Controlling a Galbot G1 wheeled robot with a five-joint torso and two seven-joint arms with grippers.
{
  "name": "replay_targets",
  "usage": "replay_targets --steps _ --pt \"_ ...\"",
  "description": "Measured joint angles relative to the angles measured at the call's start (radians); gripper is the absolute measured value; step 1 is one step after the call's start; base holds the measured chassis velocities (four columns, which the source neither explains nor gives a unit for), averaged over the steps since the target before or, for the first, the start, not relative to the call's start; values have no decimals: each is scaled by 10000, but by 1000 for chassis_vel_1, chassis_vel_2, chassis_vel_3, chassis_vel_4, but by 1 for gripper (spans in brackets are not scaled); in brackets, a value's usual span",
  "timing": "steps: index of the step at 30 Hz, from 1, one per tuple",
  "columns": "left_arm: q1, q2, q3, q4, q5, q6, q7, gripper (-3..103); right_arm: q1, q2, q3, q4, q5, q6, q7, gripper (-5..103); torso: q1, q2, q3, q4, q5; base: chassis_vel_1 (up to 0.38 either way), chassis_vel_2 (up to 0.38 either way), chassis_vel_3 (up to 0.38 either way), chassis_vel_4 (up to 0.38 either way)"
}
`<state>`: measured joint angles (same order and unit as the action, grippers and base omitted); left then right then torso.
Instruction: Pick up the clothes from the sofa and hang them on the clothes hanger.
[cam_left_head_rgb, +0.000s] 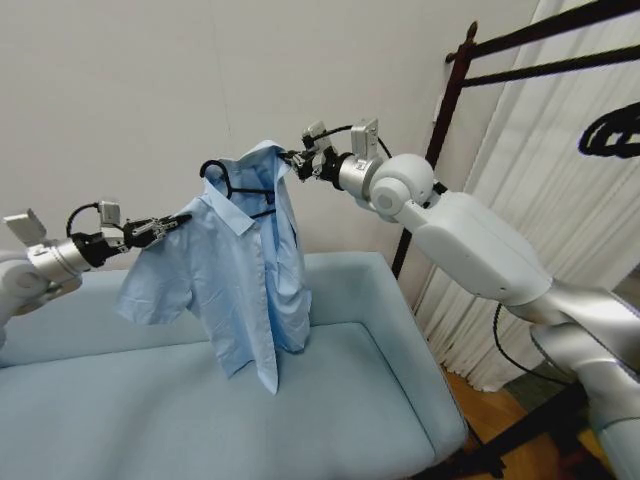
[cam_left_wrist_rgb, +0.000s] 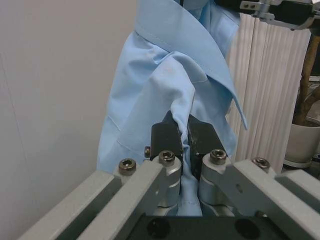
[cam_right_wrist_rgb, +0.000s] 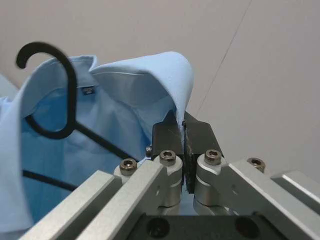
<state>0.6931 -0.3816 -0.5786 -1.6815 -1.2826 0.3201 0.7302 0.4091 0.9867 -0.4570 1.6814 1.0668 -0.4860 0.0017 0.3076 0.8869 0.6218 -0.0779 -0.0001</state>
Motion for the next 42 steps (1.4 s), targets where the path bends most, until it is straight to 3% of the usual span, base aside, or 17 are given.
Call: replay_targets --steps 12,22,35,41,42 --pt "-104 -78 53 40 -55 0 -115 3 -769 -416 -748 1134 -20 -232 560 1 0 -1 0 -1 1 0 0 0 0" --pt "-241 -10 79 10 -63 0 -196 3 -754 -40 -1013 1501 109 -185 793 1 -1 0 0 2 0 0 0 0 0" --pt "-283 122 53 -112 -242 0 -169 3 -850 -138 -1798 1918 -407 -94 889 1 0 0 0 -1 1 0 0 0 0" --pt "-253 206 -43 -108 -374 -85 125 3 -823 91 -1685 1757 58 -66 2022 -2 0 0 0 1 1 0 0 0 0" --pt "-250 219 -49 -68 -389 -130 202 3 -801 115 -1575 1761 262 -65 2244 9 0 0 0 1 0 0 0 0 0"
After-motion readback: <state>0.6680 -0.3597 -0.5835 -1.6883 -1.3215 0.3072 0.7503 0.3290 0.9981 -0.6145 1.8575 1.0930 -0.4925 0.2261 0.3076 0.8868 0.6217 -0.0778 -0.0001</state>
